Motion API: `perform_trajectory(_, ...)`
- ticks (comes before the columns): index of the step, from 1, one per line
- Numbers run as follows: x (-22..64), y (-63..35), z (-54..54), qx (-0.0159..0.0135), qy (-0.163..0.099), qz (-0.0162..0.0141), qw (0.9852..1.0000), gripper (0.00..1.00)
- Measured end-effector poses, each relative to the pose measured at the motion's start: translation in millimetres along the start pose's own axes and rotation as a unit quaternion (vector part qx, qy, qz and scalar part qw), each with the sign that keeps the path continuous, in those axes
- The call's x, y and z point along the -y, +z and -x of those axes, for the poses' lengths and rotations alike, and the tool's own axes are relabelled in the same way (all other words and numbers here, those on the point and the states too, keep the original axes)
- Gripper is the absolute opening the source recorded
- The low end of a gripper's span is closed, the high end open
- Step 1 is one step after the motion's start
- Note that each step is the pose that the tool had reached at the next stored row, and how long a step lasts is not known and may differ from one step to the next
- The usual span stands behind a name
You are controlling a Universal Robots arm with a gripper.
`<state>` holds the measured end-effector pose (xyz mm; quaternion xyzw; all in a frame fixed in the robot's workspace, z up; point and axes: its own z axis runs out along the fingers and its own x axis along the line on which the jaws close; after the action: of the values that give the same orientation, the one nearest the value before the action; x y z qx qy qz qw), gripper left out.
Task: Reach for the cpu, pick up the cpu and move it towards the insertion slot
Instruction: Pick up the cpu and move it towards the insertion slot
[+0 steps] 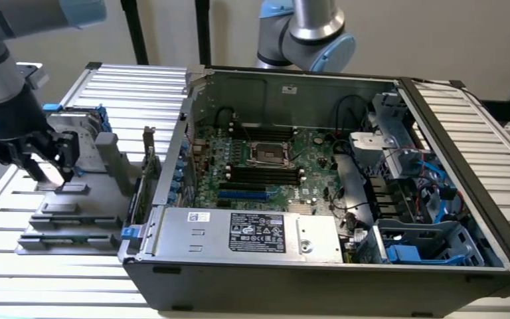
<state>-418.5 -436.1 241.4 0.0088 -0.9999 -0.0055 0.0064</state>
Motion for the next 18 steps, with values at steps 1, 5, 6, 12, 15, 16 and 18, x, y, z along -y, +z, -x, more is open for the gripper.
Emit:
perform_trajectory(1, 0.0, -4.5, 1.1, -0.0004, 0.000, 0.0000, 1.0000, 0.54)
perform_trajectory(5, -0.2, -22.9, 7.2, -0.0012, 0.000, 0.0001, 1.0000, 0.54)
perform_trajectory(6, -0.2, -27.5, 8.9, -0.0014, 0.000, 0.0001, 1.0000, 0.54)
perform_trajectory(12, -0.3, -55.0, 20.3, -0.0021, 0.000, 0.0001, 1.0000, 0.54)
perform_trajectory(15, -0.3, -68.6, 26.6, -0.0025, 0.000, 0.0001, 1.0000, 0.54)
perform_trajectory(16, -0.3, -73.1, 29.1, -0.0027, 0.000, 0.0001, 1.0000, 0.54)
perform_trajectory(18, -0.3, -82.2, 34.7, -0.0030, 0.000, 0.0001, 1.0000, 0.54)
